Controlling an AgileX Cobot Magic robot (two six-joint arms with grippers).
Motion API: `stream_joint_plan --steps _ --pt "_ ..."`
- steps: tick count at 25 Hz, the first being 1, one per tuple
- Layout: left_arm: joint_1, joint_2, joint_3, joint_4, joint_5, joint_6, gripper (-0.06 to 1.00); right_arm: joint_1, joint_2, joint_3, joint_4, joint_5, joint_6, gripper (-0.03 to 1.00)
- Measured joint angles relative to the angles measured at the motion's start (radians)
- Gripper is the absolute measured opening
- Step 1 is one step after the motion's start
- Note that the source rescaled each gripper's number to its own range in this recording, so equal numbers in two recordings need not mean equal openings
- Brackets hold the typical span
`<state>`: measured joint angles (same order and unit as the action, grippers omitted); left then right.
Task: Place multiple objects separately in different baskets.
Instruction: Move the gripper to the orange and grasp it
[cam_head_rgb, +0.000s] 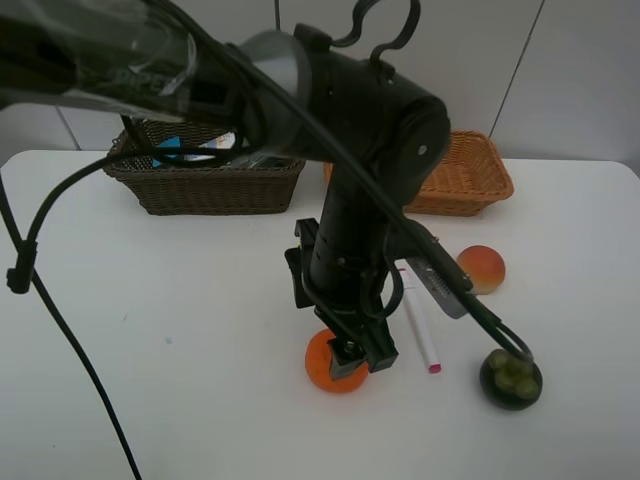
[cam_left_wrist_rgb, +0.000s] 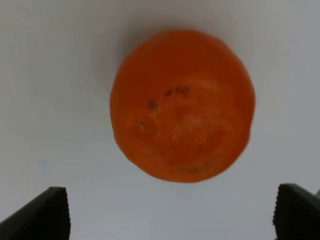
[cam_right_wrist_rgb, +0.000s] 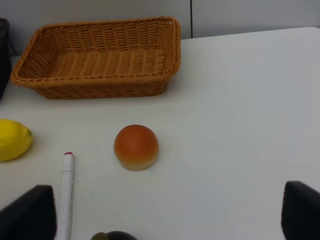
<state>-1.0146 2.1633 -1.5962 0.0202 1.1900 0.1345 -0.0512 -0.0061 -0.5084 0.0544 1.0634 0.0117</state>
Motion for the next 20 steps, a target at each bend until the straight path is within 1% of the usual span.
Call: stream_joint_plan --steps 2,7,13,17,20 --pt "0.000 0.020 0.000 -0.001 -0.032 0.000 1.00 0.000 0.000 0.000 0.000 0.000 0.000 1.00" --pt "0.000 0.030 0.000 -0.036 -0.114 0.000 1.00 0.000 0.000 0.000 0.000 0.000 0.000 1.00" --pt "0.000 0.048 0.000 -0.042 -0.122 -0.001 1.00 0.000 0.000 0.000 0.000 0.000 0.000 1.00" --pt "0.000 0.078 0.000 -0.069 -0.124 -0.002 1.00 0.000 0.000 0.000 0.000 0.000 0.000 1.00" --pt "0.000 0.111 0.000 -0.075 -0.124 -0.001 1.00 0.000 0.000 0.000 0.000 0.000 0.000 1.00"
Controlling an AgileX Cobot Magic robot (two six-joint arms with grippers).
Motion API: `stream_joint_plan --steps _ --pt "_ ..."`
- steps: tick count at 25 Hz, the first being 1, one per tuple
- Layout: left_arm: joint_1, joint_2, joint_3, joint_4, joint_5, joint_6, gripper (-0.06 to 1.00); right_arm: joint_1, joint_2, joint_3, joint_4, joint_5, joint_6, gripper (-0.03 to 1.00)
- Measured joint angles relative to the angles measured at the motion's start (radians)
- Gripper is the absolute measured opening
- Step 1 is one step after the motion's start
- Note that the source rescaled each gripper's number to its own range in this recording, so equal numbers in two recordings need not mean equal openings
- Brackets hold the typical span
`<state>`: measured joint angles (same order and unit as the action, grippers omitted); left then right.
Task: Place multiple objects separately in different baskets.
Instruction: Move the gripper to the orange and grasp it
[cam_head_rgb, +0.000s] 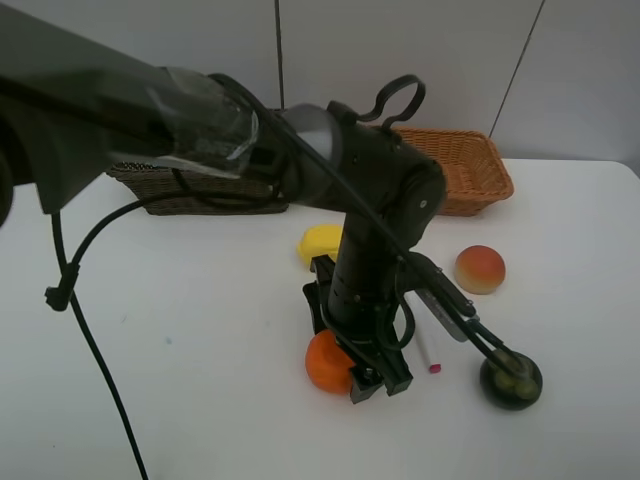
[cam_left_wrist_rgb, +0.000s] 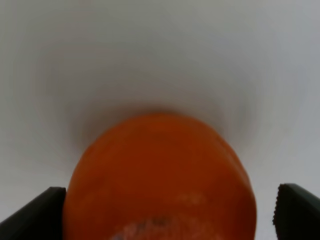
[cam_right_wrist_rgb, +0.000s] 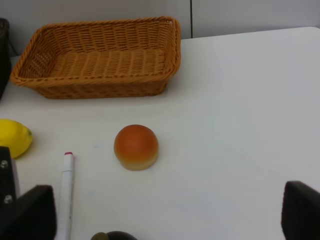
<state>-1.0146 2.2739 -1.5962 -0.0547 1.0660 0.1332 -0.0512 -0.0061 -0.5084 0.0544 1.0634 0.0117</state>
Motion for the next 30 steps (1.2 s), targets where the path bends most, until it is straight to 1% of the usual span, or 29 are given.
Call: stream_joint_plan --steps 8,10,11,12,13,14,25,27,30 --pt "0.000 0.016 0.001 -0.011 -0.003 0.000 1.00 0.000 0.000 0.000 0.000 0.000 0.000 1.00" --pt "0.000 0.016 0.001 -0.014 0.001 0.000 0.98 0.000 0.000 0.000 0.000 0.000 0.000 1.00" --pt "0.000 0.016 0.001 -0.016 0.001 0.000 0.95 0.000 0.000 0.000 0.000 0.000 0.000 1.00" --pt "0.000 0.016 0.001 -0.016 0.006 0.000 0.89 0.000 0.000 0.000 0.000 0.000 0.000 1.00" --pt "0.000 0.016 0.001 -0.016 0.009 0.000 0.80 0.000 0.000 0.000 0.000 0.000 0.000 1.00" --pt "0.000 0.016 0.001 -0.017 0.010 0.000 0.78 0.000 0.000 0.000 0.000 0.000 0.000 1.00" --pt "0.000 0.000 -0.012 0.019 0.028 0.000 0.78 0.000 0.000 0.000 0.000 0.000 0.000 1.00" --pt "0.000 -0.029 -0.054 0.020 0.019 0.000 0.78 0.000 0.000 0.000 0.000 0.000 0.000 1.00" --pt "0.016 -0.058 -0.168 0.017 -0.013 0.000 0.78 0.000 0.000 0.000 0.000 0.000 0.000 1.00"
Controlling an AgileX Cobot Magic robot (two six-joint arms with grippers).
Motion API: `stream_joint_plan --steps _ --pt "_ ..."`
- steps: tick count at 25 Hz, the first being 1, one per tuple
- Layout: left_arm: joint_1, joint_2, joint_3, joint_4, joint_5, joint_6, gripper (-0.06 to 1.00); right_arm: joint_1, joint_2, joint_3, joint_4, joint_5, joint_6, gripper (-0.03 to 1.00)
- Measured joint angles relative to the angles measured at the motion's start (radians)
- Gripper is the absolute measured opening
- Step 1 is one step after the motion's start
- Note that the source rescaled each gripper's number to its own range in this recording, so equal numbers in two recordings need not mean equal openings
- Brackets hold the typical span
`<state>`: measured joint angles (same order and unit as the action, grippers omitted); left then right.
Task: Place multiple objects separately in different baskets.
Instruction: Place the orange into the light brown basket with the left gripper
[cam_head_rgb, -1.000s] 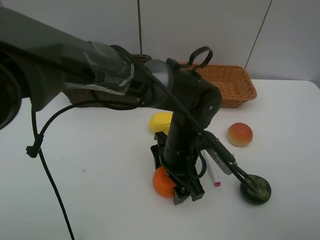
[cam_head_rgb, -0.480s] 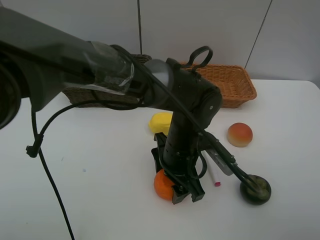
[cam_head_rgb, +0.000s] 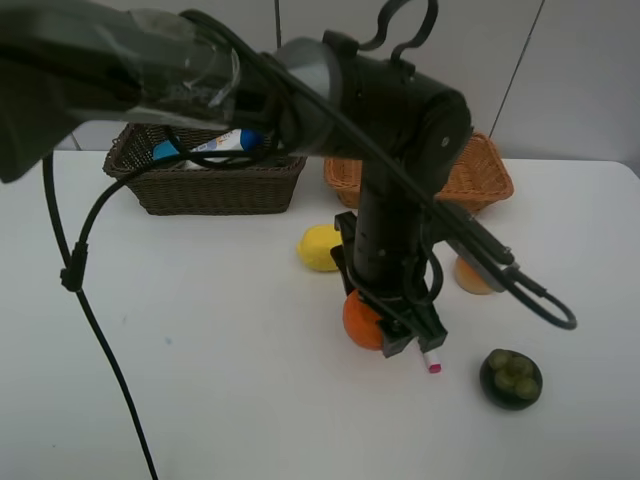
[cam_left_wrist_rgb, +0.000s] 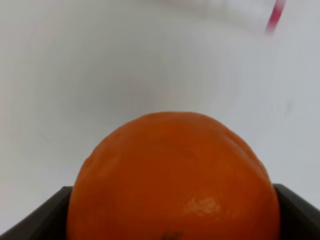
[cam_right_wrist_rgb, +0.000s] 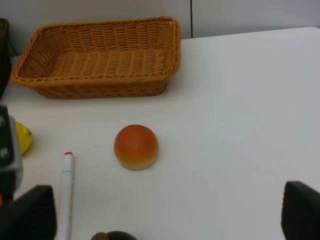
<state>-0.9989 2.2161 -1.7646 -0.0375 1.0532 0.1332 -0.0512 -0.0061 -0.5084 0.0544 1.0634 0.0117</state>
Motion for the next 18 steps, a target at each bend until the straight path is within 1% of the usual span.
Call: stream_joint_plan --steps 2,4,8,11,13,15,18 --pt "0.028 -0.002 -0.085 -0.002 -0.040 -0.001 0.78 0.000 0.000 0.000 0.000 0.000 0.000 1.00" --pt "0.071 -0.002 -0.171 -0.002 -0.106 -0.012 0.78 0.000 0.000 0.000 0.000 0.000 0.000 1.00" --pt "0.188 0.014 -0.287 -0.012 -0.287 -0.079 0.78 0.000 0.000 0.000 0.000 0.000 0.000 1.00" --pt "0.277 0.045 -0.310 -0.048 -0.421 -0.124 0.78 0.000 0.000 0.000 0.000 0.000 0.000 1.00" --pt "0.322 0.081 -0.310 -0.078 -0.477 -0.133 0.78 0.000 0.000 0.000 0.000 0.000 0.000 1.00" --pt "0.352 0.131 -0.310 -0.107 -0.524 -0.133 0.78 0.000 0.000 0.000 0.000 0.000 0.000 1.00" --pt "0.376 0.201 -0.310 -0.122 -0.585 -0.133 0.78 0.000 0.000 0.000 0.000 0.000 0.000 1.00"
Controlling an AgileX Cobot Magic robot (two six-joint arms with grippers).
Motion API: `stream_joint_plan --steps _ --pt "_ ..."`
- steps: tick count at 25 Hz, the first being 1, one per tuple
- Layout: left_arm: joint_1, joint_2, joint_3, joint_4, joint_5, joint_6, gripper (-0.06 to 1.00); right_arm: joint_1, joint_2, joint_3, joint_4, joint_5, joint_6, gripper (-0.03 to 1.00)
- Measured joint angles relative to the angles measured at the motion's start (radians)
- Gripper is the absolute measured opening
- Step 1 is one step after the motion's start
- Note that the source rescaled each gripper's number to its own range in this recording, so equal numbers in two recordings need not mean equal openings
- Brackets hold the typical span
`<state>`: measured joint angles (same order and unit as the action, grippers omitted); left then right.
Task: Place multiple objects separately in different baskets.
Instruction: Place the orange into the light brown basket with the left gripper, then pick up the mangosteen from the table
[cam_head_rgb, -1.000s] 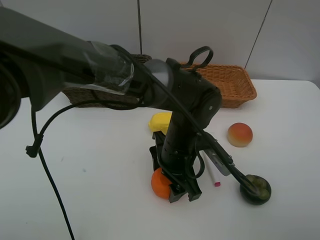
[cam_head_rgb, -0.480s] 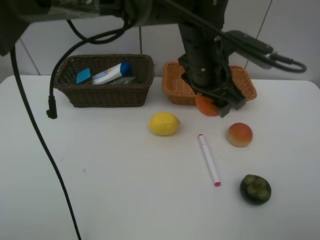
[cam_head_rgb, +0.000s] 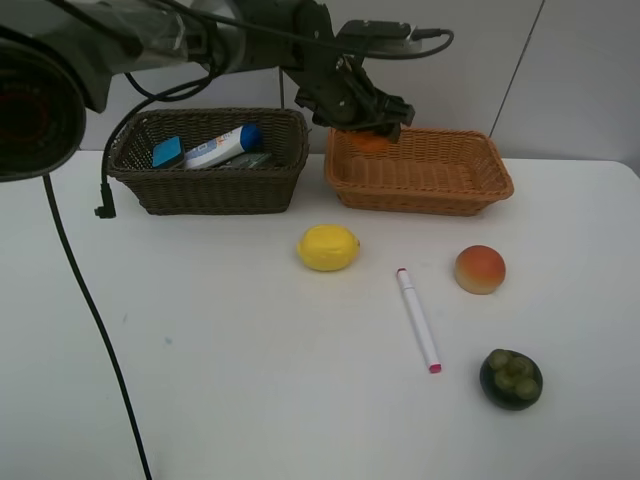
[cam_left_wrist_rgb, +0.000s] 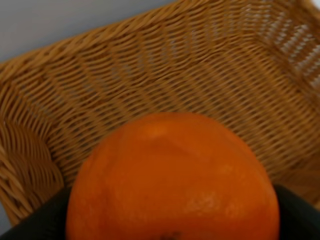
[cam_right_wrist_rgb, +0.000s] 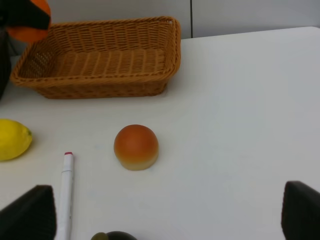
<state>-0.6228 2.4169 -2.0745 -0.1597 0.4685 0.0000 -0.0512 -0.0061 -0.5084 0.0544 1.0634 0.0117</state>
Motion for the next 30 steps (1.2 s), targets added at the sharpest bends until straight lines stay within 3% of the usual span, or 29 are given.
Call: stream_joint_plan --steps 5,8,12,15,17,21,22,27,30 --pt "0.003 0.063 0.000 -0.004 -0.084 0.007 0.78 0.000 0.000 0.000 0.000 0.000 0.000 1.00" --pt "0.003 0.068 0.000 -0.004 -0.105 0.016 0.93 0.000 0.000 0.000 0.000 0.000 0.000 1.00" --pt "0.003 0.068 -0.018 -0.002 -0.091 0.023 0.99 0.000 0.000 0.000 0.000 0.000 0.000 1.00" --pt "0.003 0.057 -0.072 -0.002 0.040 0.024 1.00 0.000 0.000 0.000 0.000 0.000 0.000 1.00" --pt "0.003 0.035 -0.121 -0.002 0.196 0.013 1.00 0.000 0.000 0.000 0.000 0.000 0.000 1.00" --pt "0.007 -0.019 -0.237 0.012 0.637 -0.104 1.00 0.000 0.000 0.000 0.000 0.000 0.000 1.00" --pt "0.008 -0.028 -0.252 0.024 0.688 -0.117 1.00 0.000 0.000 0.000 0.000 0.000 0.000 1.00" --pt "0.042 -0.079 -0.199 0.107 0.732 -0.131 1.00 0.000 0.000 0.000 0.001 0.000 0.000 1.00" --pt "0.103 -0.154 -0.073 0.138 0.731 -0.137 1.00 0.000 0.000 0.000 0.001 0.000 0.000 1.00"
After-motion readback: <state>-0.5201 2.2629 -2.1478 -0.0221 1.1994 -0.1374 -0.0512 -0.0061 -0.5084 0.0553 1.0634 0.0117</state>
